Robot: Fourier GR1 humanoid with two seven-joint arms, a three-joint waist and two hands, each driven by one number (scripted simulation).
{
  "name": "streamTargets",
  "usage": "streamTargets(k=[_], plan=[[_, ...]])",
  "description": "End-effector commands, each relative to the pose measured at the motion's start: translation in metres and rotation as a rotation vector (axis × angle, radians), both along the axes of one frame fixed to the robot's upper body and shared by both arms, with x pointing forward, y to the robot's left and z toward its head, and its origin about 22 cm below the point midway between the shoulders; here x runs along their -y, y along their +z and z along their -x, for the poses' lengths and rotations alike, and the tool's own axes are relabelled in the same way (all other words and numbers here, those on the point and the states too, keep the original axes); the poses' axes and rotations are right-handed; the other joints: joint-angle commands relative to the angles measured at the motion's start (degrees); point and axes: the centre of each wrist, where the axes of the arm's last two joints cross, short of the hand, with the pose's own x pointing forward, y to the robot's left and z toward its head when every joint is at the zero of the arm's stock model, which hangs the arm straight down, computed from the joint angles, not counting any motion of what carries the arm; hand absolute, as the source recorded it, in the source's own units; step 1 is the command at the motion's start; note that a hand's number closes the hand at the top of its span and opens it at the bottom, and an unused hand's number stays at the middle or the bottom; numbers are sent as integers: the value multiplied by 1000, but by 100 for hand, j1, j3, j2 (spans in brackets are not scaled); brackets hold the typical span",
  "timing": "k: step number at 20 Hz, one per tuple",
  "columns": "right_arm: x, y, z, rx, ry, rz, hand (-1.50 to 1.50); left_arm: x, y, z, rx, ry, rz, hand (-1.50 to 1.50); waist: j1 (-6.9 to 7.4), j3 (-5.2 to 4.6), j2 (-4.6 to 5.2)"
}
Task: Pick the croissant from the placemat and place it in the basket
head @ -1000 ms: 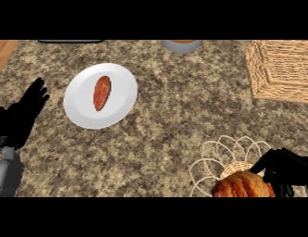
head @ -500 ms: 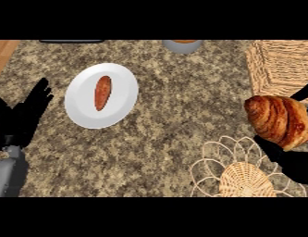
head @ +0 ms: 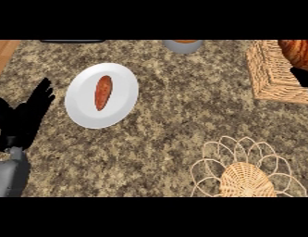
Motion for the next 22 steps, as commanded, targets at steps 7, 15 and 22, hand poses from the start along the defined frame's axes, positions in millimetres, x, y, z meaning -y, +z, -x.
streamTargets(k=[7,15,22], plan=[[72,-39,-63,-13,-53,46,150,-12,8,-5,3,-6,-11,0,29,4,13],[102,-106,-78,-25,-35,-22,150,5,-6,-7,-14,-8,-2,0,-1,5,11],[142,-110,-91,-33,-200,-116,-150,-9,2,-11,-7,-8,10,0,26,6,25]])
